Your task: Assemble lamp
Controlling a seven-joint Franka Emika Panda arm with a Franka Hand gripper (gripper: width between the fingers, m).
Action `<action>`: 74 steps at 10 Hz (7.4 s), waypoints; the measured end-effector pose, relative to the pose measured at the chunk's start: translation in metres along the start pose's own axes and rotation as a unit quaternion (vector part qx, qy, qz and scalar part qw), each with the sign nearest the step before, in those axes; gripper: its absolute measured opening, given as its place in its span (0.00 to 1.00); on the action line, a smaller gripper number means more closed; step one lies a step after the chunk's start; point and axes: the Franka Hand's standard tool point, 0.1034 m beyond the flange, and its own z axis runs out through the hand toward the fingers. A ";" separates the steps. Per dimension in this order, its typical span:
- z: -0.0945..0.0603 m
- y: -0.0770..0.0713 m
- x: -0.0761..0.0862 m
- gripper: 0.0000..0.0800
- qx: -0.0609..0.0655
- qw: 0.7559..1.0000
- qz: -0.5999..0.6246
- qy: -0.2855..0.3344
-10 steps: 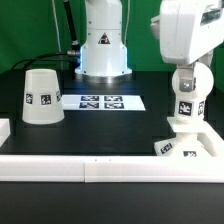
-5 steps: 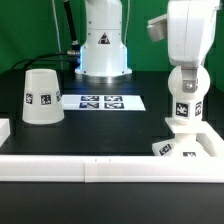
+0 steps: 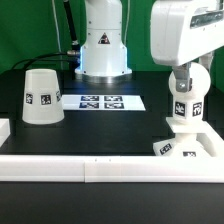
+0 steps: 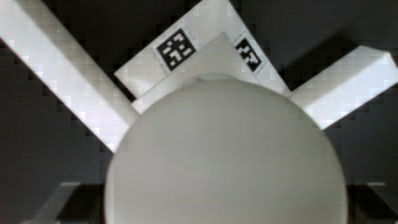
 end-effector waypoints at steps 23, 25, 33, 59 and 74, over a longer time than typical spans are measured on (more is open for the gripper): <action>0.001 0.000 -0.002 0.80 0.041 0.603 0.796 -0.015; 0.001 -0.001 -0.001 0.85 0.042 0.603 0.797 -0.014; 0.001 -0.003 -0.003 0.87 0.045 0.812 0.581 -0.010; 0.007 -0.001 -0.008 0.72 0.014 0.998 -0.068 -0.012; 0.008 -0.001 -0.005 0.72 0.025 0.880 0.473 0.016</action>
Offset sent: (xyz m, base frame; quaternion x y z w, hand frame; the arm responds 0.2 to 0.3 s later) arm 0.0009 0.0053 -0.0038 0.0170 -0.0038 0.2495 0.9682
